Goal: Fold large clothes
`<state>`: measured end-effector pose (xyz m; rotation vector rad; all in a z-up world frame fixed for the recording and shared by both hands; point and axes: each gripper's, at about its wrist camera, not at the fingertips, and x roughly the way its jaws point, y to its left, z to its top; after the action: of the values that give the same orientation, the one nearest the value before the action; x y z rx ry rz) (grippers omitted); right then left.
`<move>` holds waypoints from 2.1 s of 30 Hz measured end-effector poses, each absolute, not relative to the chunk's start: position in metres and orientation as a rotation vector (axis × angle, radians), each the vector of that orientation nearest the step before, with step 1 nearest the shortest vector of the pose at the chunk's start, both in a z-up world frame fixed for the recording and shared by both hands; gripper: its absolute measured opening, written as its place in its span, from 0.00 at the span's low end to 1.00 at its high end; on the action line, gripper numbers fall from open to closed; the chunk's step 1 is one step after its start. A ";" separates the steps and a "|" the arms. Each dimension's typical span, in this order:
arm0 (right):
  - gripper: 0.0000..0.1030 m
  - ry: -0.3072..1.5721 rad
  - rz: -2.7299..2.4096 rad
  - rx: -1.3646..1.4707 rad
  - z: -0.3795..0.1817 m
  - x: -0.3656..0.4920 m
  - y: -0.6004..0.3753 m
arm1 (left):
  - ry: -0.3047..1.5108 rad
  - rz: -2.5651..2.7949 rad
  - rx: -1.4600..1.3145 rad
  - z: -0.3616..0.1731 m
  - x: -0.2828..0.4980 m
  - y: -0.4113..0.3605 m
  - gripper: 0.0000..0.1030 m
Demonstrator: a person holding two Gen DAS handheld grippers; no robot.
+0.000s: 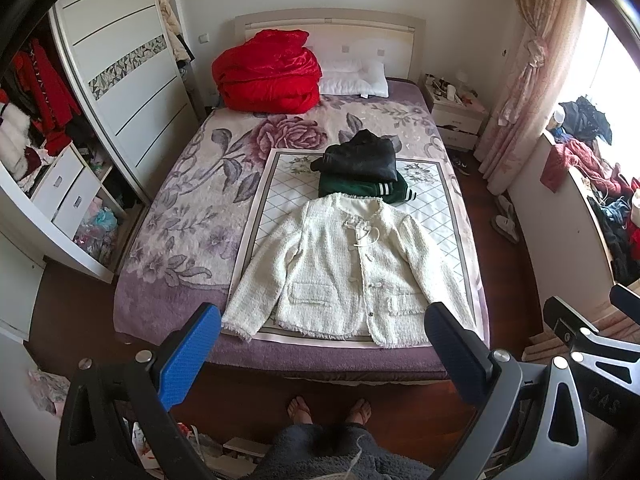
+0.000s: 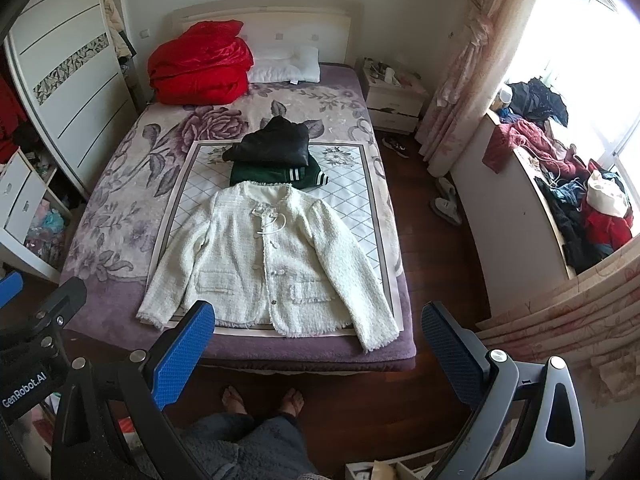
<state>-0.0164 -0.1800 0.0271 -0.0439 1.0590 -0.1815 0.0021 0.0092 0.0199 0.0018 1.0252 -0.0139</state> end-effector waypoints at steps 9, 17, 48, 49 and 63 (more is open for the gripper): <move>1.00 1.063 -0.181 -0.042 0.028 -0.017 -0.178 | 1.025 -0.010 -0.002 0.019 0.001 0.011 1.00; 1.00 1.060 -0.183 -0.042 0.025 -0.017 -0.179 | 1.023 -0.009 -0.003 0.021 0.001 0.014 1.00; 1.00 1.052 -0.189 -0.049 0.028 -0.016 -0.174 | 1.011 -0.018 0.010 0.026 0.001 0.009 1.00; 1.00 1.052 -0.189 -0.050 0.029 -0.015 -0.173 | 1.009 -0.019 0.012 0.026 0.002 0.008 1.00; 1.00 1.051 -0.194 -0.034 0.034 -0.007 -0.174 | 1.003 -0.029 0.030 0.027 0.011 0.012 1.00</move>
<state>-0.0067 -0.1740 0.0341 -0.0343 1.0508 -0.1939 0.0111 0.0122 0.0272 0.0299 1.0026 -0.0292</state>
